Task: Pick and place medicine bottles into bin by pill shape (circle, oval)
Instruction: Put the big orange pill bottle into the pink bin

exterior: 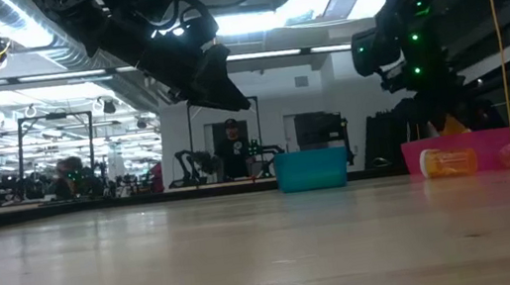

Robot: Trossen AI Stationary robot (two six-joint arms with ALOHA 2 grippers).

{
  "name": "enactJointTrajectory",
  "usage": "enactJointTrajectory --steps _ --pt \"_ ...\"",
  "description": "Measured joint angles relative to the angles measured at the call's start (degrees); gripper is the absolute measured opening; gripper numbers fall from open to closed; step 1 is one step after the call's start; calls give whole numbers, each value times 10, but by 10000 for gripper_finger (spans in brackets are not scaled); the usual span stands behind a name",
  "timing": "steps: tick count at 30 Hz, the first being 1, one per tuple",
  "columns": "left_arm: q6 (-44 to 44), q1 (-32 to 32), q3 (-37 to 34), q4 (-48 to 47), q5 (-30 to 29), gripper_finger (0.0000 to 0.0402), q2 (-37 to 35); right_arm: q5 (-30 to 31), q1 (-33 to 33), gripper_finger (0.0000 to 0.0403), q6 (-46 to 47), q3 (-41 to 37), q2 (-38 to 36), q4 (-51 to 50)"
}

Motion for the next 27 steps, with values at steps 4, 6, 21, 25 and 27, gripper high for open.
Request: enactJointTrajectory --steps 4,6,21,25,27 --pt "0 0 0 0 0 163 0 -28 -9 174 0 27 23 -41" --pt "0 0 0 0 0 163 0 -58 -15 178 0 41 31 -56" --pt "0 0 0 0 0 163 0 -152 -66 205 -68 50 35 -64" --pt "0 0 0 0 0 163 0 -183 -75 206 -75 50 35 -62" --pt "0 0 0 0 0 163 0 -183 -77 206 -75 50 35 -62"
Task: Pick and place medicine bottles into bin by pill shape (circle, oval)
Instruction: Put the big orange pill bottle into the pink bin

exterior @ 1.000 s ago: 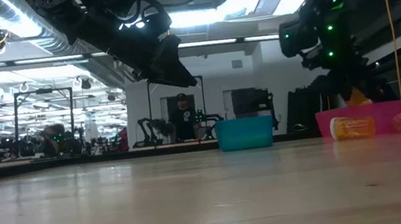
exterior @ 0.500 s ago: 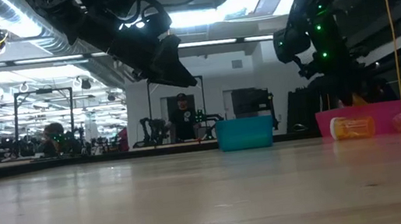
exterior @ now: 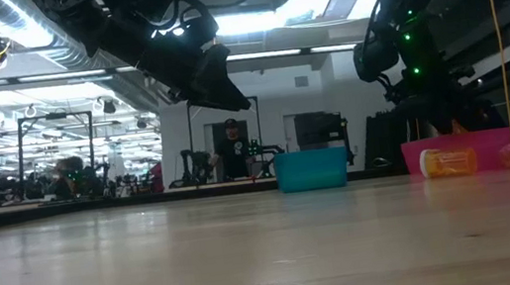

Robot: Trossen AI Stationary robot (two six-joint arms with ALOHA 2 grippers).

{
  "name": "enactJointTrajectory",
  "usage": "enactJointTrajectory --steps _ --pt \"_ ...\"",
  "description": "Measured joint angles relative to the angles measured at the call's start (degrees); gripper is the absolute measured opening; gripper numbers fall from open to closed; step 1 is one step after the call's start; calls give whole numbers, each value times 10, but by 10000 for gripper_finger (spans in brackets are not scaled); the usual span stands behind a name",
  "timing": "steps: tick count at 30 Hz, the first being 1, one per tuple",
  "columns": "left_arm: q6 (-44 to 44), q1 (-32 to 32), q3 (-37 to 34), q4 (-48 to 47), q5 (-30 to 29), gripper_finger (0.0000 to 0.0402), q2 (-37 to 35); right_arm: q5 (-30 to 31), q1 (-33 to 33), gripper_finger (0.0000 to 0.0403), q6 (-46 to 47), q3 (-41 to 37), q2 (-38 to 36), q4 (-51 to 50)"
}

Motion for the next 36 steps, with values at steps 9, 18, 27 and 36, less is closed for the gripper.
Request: enactJointTrajectory --steps 9,18,27,36 --pt "0 0 0 0 0 163 0 6 -1 206 0 0 0 7" --pt "0 0 0 0 0 163 0 -2 -1 207 1 0 0 10" --pt "0 0 0 0 0 163 0 0 -1 207 -28 0 0 85" --pt "0 0 0 0 0 163 0 28 -2 207 -44 0 0 106"
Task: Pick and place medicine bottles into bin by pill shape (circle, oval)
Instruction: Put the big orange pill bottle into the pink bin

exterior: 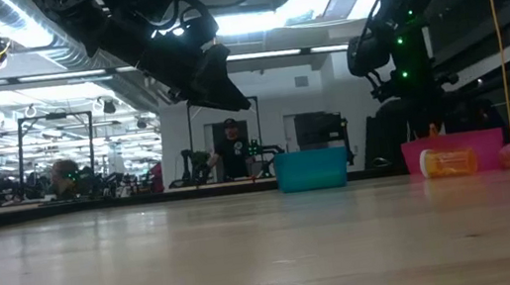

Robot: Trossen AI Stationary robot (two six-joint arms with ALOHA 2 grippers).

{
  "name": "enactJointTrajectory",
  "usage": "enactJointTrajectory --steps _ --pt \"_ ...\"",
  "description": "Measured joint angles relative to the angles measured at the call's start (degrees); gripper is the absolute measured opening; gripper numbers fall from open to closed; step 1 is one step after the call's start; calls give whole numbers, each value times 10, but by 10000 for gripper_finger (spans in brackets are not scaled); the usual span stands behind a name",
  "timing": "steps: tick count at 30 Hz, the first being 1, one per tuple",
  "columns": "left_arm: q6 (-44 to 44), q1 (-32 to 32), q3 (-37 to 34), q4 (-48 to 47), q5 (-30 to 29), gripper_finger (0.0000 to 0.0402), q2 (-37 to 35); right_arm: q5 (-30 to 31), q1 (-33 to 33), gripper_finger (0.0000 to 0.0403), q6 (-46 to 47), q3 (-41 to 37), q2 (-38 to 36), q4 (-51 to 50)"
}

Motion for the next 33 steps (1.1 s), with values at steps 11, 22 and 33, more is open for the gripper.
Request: enactJointTrajectory --steps 11,22,33 --pt "0 0 0 0 0 163 0 32 0 206 -15 0 0 0" --pt "0 0 0 0 0 163 0 64 -1 216 3 0 0 -2" --pt "0 0 0 0 0 163 0 64 -1 317 2 0 0 -5"
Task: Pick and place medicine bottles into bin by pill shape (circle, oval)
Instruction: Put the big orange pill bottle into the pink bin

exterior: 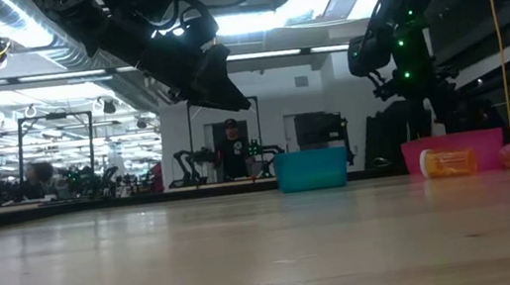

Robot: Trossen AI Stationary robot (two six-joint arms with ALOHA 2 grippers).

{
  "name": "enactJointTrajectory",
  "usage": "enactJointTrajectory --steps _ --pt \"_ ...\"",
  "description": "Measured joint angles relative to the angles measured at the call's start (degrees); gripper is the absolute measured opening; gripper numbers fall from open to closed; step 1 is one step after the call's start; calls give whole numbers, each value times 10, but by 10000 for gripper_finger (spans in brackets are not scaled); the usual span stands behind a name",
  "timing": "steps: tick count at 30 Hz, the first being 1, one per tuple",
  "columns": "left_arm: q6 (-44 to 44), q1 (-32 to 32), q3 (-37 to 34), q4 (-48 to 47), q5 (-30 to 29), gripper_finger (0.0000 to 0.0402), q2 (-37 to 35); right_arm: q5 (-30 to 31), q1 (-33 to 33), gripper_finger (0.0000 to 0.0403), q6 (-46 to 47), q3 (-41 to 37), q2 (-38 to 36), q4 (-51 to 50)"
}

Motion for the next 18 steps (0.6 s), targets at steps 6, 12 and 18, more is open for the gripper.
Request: enactJointTrajectory --steps 6,12,18 --pt "0 0 0 0 0 163 0 -67 0 324 45 0 0 -27" --pt "0 0 0 0 0 163 0 -16 22 324 45 0 -16 -50" --pt "0 0 0 0 0 163 0 7 58 324 62 0 -71 -78"
